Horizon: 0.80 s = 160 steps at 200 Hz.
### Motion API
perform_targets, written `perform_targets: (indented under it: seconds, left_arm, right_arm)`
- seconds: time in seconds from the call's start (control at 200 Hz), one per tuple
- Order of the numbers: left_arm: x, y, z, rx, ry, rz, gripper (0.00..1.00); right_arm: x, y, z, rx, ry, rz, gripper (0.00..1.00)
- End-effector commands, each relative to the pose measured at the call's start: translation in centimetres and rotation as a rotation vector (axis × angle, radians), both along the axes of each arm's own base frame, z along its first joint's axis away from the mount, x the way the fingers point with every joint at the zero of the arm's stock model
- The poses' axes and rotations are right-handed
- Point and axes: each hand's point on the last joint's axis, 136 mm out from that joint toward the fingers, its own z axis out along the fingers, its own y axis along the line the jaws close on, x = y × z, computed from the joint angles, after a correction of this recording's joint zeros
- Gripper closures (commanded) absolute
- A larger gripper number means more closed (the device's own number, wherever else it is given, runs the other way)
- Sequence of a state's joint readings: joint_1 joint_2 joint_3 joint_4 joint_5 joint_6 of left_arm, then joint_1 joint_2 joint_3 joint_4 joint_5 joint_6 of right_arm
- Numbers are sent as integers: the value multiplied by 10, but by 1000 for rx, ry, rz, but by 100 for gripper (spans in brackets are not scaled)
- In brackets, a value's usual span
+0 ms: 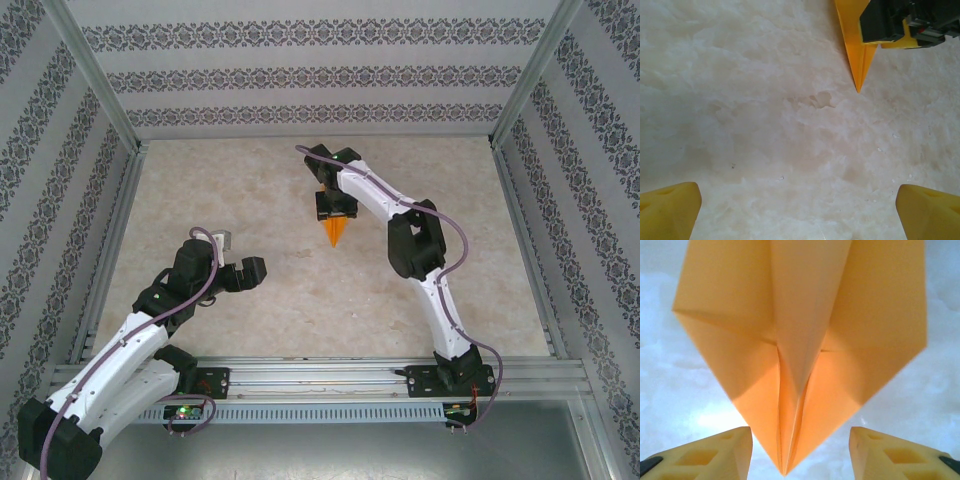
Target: Fold a paper plane with a square sheet of paper (fold left side to right side)
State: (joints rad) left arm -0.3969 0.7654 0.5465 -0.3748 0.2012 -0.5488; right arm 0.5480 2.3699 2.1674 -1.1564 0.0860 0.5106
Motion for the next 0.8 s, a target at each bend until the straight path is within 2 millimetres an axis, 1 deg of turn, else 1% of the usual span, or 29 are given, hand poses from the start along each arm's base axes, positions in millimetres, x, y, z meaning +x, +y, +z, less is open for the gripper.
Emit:
perform_targets:
  seconds: [0.0, 0.095, 0.26, 0.435, 0.465, 0.52, 0.635, 0.794]
  left_arm:
    - [6, 10, 14, 17, -44, 38, 0]
    - [8, 13, 15, 6, -53, 65, 0]
    - [13, 23, 19, 11, -68, 120, 0]
    - [20, 36, 27, 33, -93, 188, 0]
    - [21, 38, 28, 35, -97, 199, 0]
    - [23, 43, 30, 39, -109, 222, 0]
    - [29, 50, 34, 46, -129, 261, 0]
    - [38, 56, 37, 67, -131, 292, 0]
  right_arm:
    - [-10, -6, 39, -20, -55, 46, 43]
    - [-16, -11, 56, -24, -83, 66, 42]
    - [-30, -26, 83, -30, -142, 89, 36]
    - [-52, -51, 106, -25, -213, 105, 28]
    - [-56, -57, 106, -26, -220, 103, 27]
    - [-63, -68, 112, -18, -249, 98, 25]
    - [-80, -95, 115, -1, -289, 77, 21]
    - [-99, -127, 119, 45, -377, 40, 13]
